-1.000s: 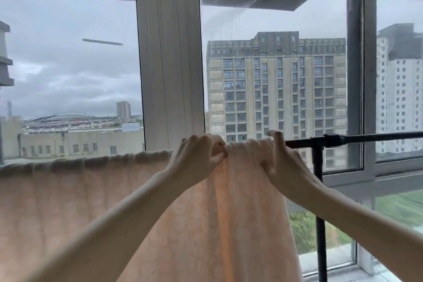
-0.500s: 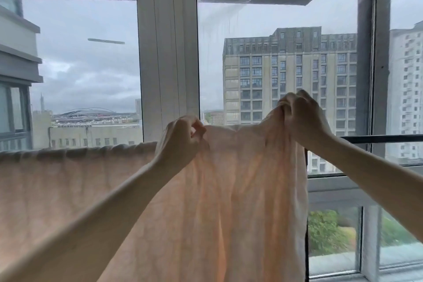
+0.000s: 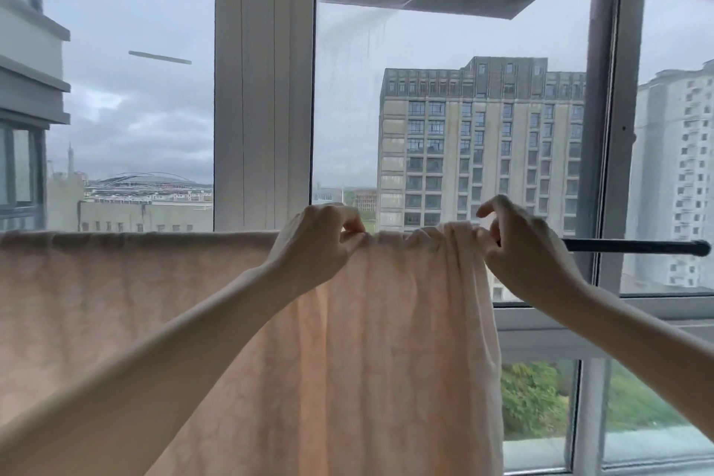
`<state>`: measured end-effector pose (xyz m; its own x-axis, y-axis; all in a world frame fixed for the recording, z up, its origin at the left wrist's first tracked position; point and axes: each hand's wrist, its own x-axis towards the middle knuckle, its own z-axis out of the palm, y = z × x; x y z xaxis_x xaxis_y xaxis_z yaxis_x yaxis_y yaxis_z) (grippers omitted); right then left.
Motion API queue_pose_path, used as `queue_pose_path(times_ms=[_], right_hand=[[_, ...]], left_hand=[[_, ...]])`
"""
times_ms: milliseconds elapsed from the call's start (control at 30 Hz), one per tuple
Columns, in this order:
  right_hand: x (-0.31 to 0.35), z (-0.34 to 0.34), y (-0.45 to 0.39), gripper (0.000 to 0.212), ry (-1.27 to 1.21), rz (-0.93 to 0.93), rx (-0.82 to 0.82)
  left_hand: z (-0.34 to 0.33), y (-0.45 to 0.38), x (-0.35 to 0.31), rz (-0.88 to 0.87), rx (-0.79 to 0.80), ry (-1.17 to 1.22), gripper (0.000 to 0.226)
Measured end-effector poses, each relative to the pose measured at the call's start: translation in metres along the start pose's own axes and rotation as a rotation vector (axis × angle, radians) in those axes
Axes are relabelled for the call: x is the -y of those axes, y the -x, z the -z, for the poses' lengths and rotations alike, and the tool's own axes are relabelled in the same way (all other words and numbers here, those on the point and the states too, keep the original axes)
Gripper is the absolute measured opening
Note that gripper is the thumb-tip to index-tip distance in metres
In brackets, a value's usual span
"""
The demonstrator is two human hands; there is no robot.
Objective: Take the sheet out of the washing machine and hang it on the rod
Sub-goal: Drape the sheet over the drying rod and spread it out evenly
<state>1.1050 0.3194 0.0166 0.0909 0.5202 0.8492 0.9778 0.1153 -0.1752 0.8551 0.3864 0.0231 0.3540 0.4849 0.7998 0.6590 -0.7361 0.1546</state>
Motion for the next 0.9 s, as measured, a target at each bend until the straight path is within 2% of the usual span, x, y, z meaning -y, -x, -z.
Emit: queue_pose_path(times_ms=[133,300,367,467,500,567,667,733,833,900], right_hand=[[0.012,0.001,0.012,0.035,-0.108,-0.035,0.055],[0.026,-0.006,0.006,0.016,-0.159,0.000,0.191],[0.019,0.000,-0.017,0.017,-0.207,0.002,0.093],[0.000,0.025,-0.057,0.019,-0.159,-0.038,-0.205],[-0.008,0.032,-0.063,0.020,-0.141,-0.050,-0.275],[-0.023,0.037,-0.059,0.020,-0.097,-0.065,-0.250],[-0.037,0.033,-0.033,0.012,-0.018,-0.095,0.090],[-0.044,0.035,-0.020,0.011,-0.030,-0.148,0.160],[-0.055,0.038,-0.008,0.013,-0.002,-0.239,0.149],[-0.057,0.033,-0.001,0.022,0.033,-0.328,0.244]], left_hand=[[-0.010,-0.005,-0.012,0.056,-0.053,0.016,0.012],[-0.025,-0.014,-0.028,0.103,-0.123,0.031,0.015],[-0.026,-0.022,-0.034,0.114,-0.209,0.022,0.011],[-0.019,-0.039,-0.037,0.167,-0.391,0.073,0.013],[-0.017,-0.043,-0.037,0.195,-0.407,0.093,0.013],[-0.018,-0.050,-0.035,0.216,-0.297,0.089,0.013],[-0.030,-0.044,-0.041,0.163,0.035,0.079,0.012],[-0.037,-0.037,-0.048,0.118,0.172,0.076,0.014],[-0.041,-0.036,-0.053,0.066,0.222,0.067,0.016],[-0.043,-0.038,-0.054,0.069,0.177,0.097,0.014]])
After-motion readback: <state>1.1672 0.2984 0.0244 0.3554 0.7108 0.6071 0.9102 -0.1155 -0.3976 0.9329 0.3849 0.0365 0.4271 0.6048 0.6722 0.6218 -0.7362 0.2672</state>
